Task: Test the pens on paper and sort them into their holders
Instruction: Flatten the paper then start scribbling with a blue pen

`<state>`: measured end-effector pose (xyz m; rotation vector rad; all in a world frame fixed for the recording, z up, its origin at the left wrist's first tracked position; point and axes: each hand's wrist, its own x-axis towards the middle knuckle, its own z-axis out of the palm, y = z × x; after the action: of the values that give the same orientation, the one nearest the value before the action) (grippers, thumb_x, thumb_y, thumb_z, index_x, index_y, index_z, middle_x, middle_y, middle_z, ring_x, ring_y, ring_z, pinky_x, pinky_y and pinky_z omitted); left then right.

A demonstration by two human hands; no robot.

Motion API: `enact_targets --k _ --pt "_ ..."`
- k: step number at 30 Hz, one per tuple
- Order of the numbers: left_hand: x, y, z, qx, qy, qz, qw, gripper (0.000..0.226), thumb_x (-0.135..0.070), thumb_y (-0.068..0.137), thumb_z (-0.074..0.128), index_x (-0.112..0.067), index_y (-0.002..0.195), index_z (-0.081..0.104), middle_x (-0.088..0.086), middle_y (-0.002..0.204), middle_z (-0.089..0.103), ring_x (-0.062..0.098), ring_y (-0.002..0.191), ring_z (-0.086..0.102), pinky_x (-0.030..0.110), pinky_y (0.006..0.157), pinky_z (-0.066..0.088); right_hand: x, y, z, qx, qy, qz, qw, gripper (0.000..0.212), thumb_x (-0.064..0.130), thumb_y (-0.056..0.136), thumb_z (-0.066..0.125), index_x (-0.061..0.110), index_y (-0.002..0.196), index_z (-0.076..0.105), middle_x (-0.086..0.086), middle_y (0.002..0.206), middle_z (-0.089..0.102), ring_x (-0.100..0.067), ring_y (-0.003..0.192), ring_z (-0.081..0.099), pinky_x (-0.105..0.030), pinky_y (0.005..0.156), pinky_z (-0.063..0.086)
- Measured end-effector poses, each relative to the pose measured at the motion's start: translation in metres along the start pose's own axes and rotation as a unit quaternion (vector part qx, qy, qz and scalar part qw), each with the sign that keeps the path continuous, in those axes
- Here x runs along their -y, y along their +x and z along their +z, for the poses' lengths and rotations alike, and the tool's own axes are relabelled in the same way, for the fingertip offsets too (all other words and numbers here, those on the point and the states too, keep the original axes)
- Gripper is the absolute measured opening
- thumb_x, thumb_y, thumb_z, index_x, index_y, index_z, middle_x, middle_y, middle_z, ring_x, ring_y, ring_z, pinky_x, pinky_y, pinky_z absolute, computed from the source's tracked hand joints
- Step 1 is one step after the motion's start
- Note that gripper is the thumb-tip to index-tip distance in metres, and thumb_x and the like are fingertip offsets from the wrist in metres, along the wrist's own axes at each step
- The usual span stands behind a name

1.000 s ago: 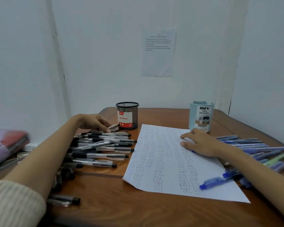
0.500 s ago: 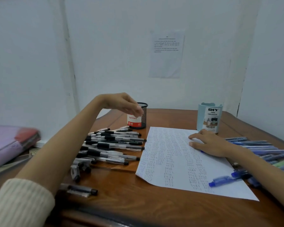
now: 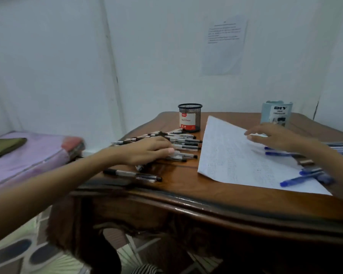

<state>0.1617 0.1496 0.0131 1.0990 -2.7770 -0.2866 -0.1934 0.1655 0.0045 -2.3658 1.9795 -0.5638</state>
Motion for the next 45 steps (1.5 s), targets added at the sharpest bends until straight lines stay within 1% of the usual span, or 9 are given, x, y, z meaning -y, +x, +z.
enact_targets --k 5,9,18,22,27,30,36,41,45 --pt "0.001 -0.025 0.037 -0.091 0.074 -0.019 0.993 0.095 -0.086 0.068 0.002 -0.035 0.143 0.03 -0.004 0.153 0.022 0.013 0.141 0.016 0.041 0.117 0.012 0.009 -0.023 -0.007 0.056 -0.06 0.052 0.995 0.055 0.056 0.085 0.037 0.025 0.128 0.053 -0.008 0.135 0.049 -0.024 0.122 0.043 -0.039 0.104 0.034" --pt "0.013 -0.011 0.037 -0.114 0.08 -0.033 0.99 0.106 -0.089 0.061 -0.005 -0.032 0.146 0.024 -0.003 0.156 0.01 0.014 0.144 0.002 0.044 0.117 0.004 0.005 -0.049 -0.005 0.031 -0.092 0.085 0.992 0.052 0.047 0.094 0.04 0.023 0.141 0.039 -0.008 0.15 0.032 -0.027 0.138 0.027 -0.04 0.113 0.023" --pt "-0.027 0.039 0.023 -0.256 0.037 0.089 0.962 0.071 -0.061 0.087 0.012 -0.021 0.139 0.04 0.0 0.147 0.032 0.015 0.135 0.028 0.038 0.113 0.023 0.009 -0.059 0.008 0.068 -0.079 0.104 0.989 0.049 0.045 0.098 0.036 0.023 0.141 0.038 -0.006 0.147 0.036 -0.021 0.134 0.034 -0.037 0.113 0.025" --pt "-0.075 0.083 0.025 -0.169 0.044 0.153 0.973 0.048 -0.043 0.1 0.029 -0.019 0.14 0.039 0.0 0.15 0.029 0.014 0.137 0.025 0.033 0.111 0.022 0.019 -0.056 0.01 0.04 -0.084 0.099 0.991 0.047 0.046 0.098 0.033 0.024 0.139 0.042 -0.009 0.143 0.041 -0.024 0.13 0.039 -0.043 0.109 0.03" --pt "-0.091 0.126 0.052 -0.026 0.144 0.082 0.986 0.051 -0.04 0.101 0.027 -0.017 0.147 0.026 0.003 0.157 0.011 0.019 0.145 0.004 0.037 0.115 0.007 0.037 -0.073 0.011 0.044 -0.049 0.059 0.996 0.065 0.065 0.089 0.022 0.03 0.139 0.043 -0.003 0.145 0.042 -0.02 0.131 0.038 -0.044 0.11 0.027" --pt "-0.082 0.13 0.061 0.023 0.09 0.056 0.994 0.052 -0.039 0.102 0.022 -0.016 0.148 0.022 0.004 0.157 0.013 0.019 0.144 0.009 0.032 0.115 0.007 0.035 -0.092 0.012 0.044 -0.036 0.04 0.998 0.07 0.07 0.085 0.02 0.032 0.141 0.039 0.003 0.15 0.036 -0.014 0.138 0.028 -0.048 0.114 0.016" --pt "-0.07 0.13 0.057 0.045 0.077 0.06 0.994 0.053 -0.043 0.1 0.02 -0.019 0.148 0.023 0.001 0.154 0.023 0.017 0.14 0.023 0.031 0.113 0.015 0.006 -0.099 -0.003 0.04 0.0 0.088 0.995 0.048 0.046 0.099 0.027 0.025 0.141 0.039 0.004 0.143 0.039 -0.012 0.135 0.03 -0.031 0.11 0.02" --pt "-0.073 0.119 0.049 0.014 0.12 0.078 0.99 0.048 -0.04 0.101 0.024 -0.02 0.143 0.035 0.002 0.148 0.037 0.018 0.134 0.034 0.031 0.11 0.024 -0.005 -0.095 -0.008 -0.026 -0.021 0.077 0.996 0.037 0.035 0.1 0.037 0.019 0.129 0.052 -0.004 0.126 0.051 -0.016 0.116 0.046 -0.023 0.09 0.033" --pt "-0.077 0.115 0.038 0.012 0.162 0.081 0.983 0.039 -0.03 0.102 0.03 -0.02 0.135 0.047 0.005 0.136 0.05 0.019 0.12 0.047 0.029 0.1 0.034 0.011 -0.084 -0.004 -0.074 -0.071 0.073 0.992 0.034 0.034 0.097 0.044 0.015 0.12 0.063 -0.007 0.117 0.056 -0.02 0.108 0.051 -0.027 0.082 0.038"
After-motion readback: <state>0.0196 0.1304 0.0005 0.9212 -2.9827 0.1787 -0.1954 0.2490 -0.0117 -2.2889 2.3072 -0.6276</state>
